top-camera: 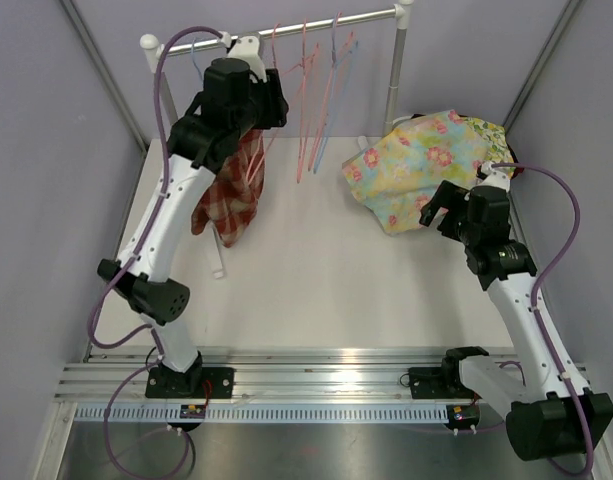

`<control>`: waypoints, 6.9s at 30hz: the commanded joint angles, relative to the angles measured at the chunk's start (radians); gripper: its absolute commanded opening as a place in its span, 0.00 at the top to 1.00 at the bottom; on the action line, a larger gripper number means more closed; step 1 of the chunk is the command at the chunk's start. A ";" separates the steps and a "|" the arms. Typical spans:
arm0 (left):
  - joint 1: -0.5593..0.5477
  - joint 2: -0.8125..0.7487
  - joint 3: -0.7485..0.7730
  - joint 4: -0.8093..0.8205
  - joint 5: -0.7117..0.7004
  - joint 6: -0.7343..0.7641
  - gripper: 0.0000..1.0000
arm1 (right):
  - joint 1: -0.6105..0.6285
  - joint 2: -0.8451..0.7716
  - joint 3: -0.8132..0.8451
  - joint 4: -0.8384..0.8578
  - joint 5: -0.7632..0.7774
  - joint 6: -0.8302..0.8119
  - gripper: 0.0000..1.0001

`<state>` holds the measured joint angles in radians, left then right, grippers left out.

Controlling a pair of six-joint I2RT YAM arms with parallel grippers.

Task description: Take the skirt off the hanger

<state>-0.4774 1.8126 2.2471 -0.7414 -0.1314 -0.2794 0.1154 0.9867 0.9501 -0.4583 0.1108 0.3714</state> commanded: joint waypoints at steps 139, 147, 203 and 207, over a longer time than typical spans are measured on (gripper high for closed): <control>0.039 -0.576 -0.336 -0.020 -0.194 0.072 1.00 | 0.486 0.358 1.020 -0.039 0.721 -0.644 1.00; 0.039 -0.547 -0.346 0.031 -0.192 0.089 1.00 | 0.043 0.869 1.600 -0.118 0.509 -0.442 1.00; -0.030 -1.301 -1.250 0.082 -0.289 -0.116 0.01 | -0.022 -0.555 0.021 -0.138 -0.186 0.176 0.01; -0.029 -1.414 -1.327 0.036 -0.321 -0.113 0.01 | -0.022 -0.667 -0.066 -0.083 -0.174 0.224 0.01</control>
<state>-0.5037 0.4446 0.9443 -0.7189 -0.3950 -0.3782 0.0898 0.3691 0.9245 -0.6064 -0.0292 0.5449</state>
